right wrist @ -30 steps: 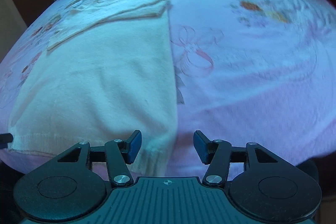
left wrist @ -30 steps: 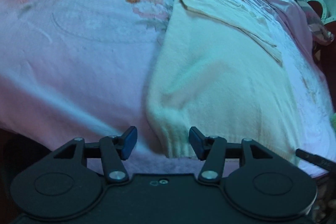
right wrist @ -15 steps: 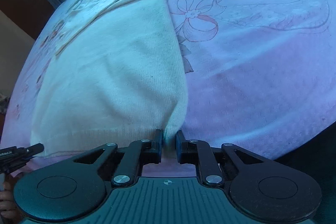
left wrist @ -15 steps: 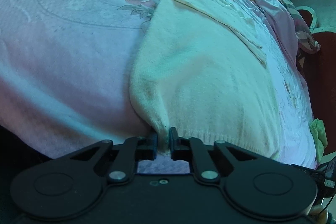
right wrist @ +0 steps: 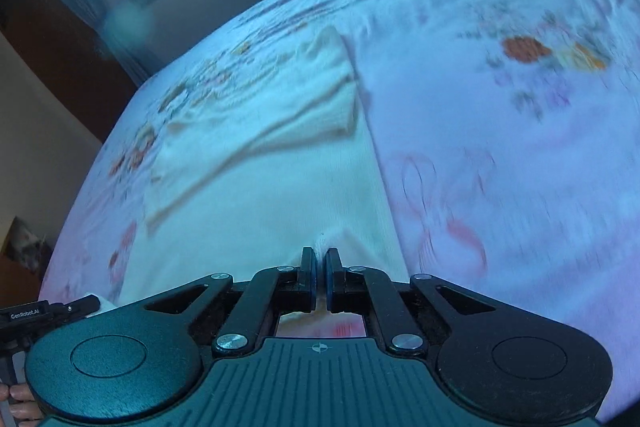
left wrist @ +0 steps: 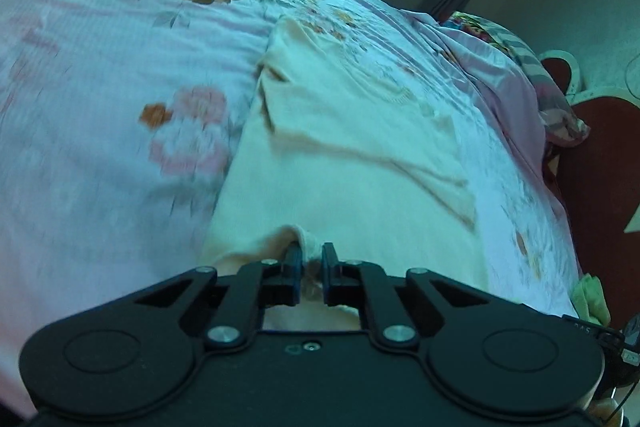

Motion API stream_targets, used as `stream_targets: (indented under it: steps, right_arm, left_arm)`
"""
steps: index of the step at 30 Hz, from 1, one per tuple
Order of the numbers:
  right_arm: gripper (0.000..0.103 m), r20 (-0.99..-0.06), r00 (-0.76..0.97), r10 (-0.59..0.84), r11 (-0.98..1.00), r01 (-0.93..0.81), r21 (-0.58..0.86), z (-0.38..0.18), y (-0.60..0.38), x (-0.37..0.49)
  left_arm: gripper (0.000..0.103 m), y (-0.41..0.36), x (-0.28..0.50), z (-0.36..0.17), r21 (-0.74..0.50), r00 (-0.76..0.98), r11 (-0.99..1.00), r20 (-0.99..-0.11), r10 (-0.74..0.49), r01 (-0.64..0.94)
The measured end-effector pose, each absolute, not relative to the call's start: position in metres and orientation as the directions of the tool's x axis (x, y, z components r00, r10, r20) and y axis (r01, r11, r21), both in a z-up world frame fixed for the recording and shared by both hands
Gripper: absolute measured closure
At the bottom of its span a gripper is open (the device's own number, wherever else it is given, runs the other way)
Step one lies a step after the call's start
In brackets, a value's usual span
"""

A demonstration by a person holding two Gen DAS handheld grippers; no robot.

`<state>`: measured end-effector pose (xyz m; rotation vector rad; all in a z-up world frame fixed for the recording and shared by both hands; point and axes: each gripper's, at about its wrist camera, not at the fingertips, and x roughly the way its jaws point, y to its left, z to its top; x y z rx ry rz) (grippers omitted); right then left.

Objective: Fold small clothes

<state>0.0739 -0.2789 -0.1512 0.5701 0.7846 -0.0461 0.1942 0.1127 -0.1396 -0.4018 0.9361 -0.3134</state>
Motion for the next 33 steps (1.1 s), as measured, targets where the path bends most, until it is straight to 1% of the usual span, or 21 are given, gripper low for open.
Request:
stream_targets:
  steps: [4,5,7,9,11,12,13,15,16,17,18,19,20,22,24,25,26,27,28,31,33]
  right_arm:
    - [0.099,-0.706,0.698,0.126,0.847,0.294,0.442,-0.165,-0.287,0.129]
    - [0.099,-0.717,0.687,0.120,0.848,0.305,0.434,-0.170,-0.288,0.139]
    - [0.099,-0.739,0.667,0.096,0.845,0.338,0.415,-0.184,-0.294,0.155]
    - [0.099,-0.760,0.642,0.105,0.844,0.347,0.409,-0.192,-0.298,0.165]
    - [0.089,-0.755,0.641,0.137,0.837,0.333,0.434,-0.190,-0.303,0.165]
    - [0.075,-0.744,0.650,0.153,0.836,0.316,0.448,-0.186,-0.306,0.163]
    - [0.058,-0.733,0.661,0.159,0.838,0.302,0.455,-0.181,-0.309,0.161]
    - [0.040,-0.715,0.687,0.131,0.850,0.293,0.438,-0.171,-0.314,0.154]
    - [0.040,-0.709,0.695,0.116,0.862,0.285,0.420,-0.167,-0.314,0.150]
    - [0.040,-0.707,0.699,0.109,0.872,0.274,0.405,-0.165,-0.313,0.149]
    - [0.040,-0.710,0.698,0.094,0.885,0.268,0.381,-0.164,-0.311,0.148]
    - [0.040,-0.719,0.691,0.077,0.902,0.260,0.346,-0.164,-0.306,0.148]
    - [0.040,-0.725,0.685,0.071,0.912,0.249,0.325,-0.166,-0.302,0.149]
    - [0.040,-0.735,0.675,0.064,0.925,0.236,0.297,-0.172,-0.294,0.150]
    - [0.040,-0.738,0.672,0.059,0.934,0.224,0.280,-0.175,-0.289,0.151]
    - [0.043,-0.736,0.674,0.061,0.938,0.213,0.273,-0.176,-0.287,0.151]
    - [0.046,-0.736,0.674,0.061,0.943,0.202,0.263,-0.177,-0.284,0.153]
    - [0.054,-0.739,0.671,0.060,0.949,0.191,0.251,-0.178,-0.282,0.155]
    - [0.059,-0.741,0.668,0.062,0.951,0.185,0.247,-0.179,-0.282,0.157]
    - [0.060,-0.744,0.665,0.069,0.951,0.180,0.249,-0.183,-0.284,0.164]
    - [0.060,-0.746,0.662,0.076,0.953,0.171,0.248,-0.184,-0.284,0.170]
  left_arm:
    - [0.094,0.105,0.244,-0.158,-0.436,0.545,0.900,-0.746,-0.382,0.034]
    - [0.093,0.101,0.253,-0.163,-0.417,0.539,0.908,-0.758,-0.367,0.033]
    - [0.083,0.097,0.269,-0.173,-0.371,0.524,0.928,-0.788,-0.323,0.013]
    - [0.082,0.098,0.276,-0.178,-0.359,0.498,0.933,-0.806,-0.319,0.017]
    - [0.075,0.105,0.275,-0.172,-0.383,0.491,0.923,-0.798,-0.349,0.034]
    - [0.064,0.109,0.273,-0.167,-0.385,0.502,0.922,-0.788,-0.356,0.049]
    - [0.049,0.113,0.269,-0.161,-0.372,0.518,0.926,-0.781,-0.349,0.063]
    - [0.033,0.122,0.262,-0.151,-0.345,0.555,0.935,-0.764,-0.328,0.078]
    - [0.032,0.125,0.258,-0.147,-0.333,0.569,0.938,-0.755,-0.326,0.096]
    - [0.033,0.125,0.257,-0.146,-0.309,0.569,0.943,-0.757,-0.321,0.121]
    - [0.037,0.122,0.257,-0.146,-0.277,0.565,0.949,-0.764,-0.312,0.150]
    - [0.043,0.117,0.256,-0.149,-0.242,0.556,0.951,-0.772,-0.308,0.190]
    - [0.047,0.113,0.255,-0.152,-0.218,0.548,0.950,-0.778,-0.306,0.222]
    - [0.058,0.101,0.253,-0.158,-0.176,0.535,0.947,-0.791,-0.298,0.268]
    - [0.063,0.094,0.252,-0.162,-0.160,0.532,0.943,-0.792,-0.300,0.293]
    - [0.069,0.090,0.252,-0.163,-0.147,0.537,0.942,-0.790,-0.295,0.300]
    - [0.072,0.086,0.251,-0.164,-0.131,0.543,0.943,-0.790,-0.286,0.305]
    - [0.079,0.084,0.251,-0.165,-0.119,0.546,0.943,-0.789,-0.280,0.311]
    - [0.084,0.082,0.250,-0.166,-0.113,0.546,0.942,-0.791,-0.278,0.317]
    - [0.090,0.077,0.251,-0.168,-0.107,0.537,0.934,-0.794,-0.286,0.340]
    - [0.090,0.075,0.250,-0.168,-0.109,0.534,0.930,-0.792,-0.295,0.352]
